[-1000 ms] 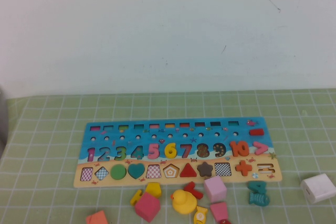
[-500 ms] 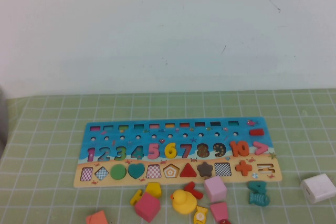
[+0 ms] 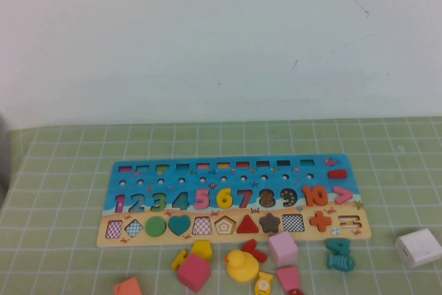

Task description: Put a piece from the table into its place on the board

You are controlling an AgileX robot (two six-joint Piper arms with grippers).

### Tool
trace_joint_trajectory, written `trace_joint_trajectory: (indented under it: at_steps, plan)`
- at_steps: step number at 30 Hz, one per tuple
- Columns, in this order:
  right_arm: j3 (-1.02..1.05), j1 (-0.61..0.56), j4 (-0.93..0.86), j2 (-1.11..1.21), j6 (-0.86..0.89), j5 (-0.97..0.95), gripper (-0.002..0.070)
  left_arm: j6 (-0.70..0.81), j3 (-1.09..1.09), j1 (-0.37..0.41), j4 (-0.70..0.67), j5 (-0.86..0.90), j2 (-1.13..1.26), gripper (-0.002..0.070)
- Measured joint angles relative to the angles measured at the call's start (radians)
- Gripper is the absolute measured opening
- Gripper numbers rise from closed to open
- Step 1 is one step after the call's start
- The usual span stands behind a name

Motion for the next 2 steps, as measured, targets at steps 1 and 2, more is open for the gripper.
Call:
trace_joint_trajectory:
  at_steps: [1,2]
  plan:
    - [0.0,0.0,0.0,0.0,0.0,0.0,-0.0001,0.0,0.0,0.0,0.0,0.0,0.0,-0.0003]
    - [0.0,0.0,0.0,0.0,0.0,0.0,-0.0001,0.0,0.0,0.0,0.0,0.0,0.0,-0.0003]
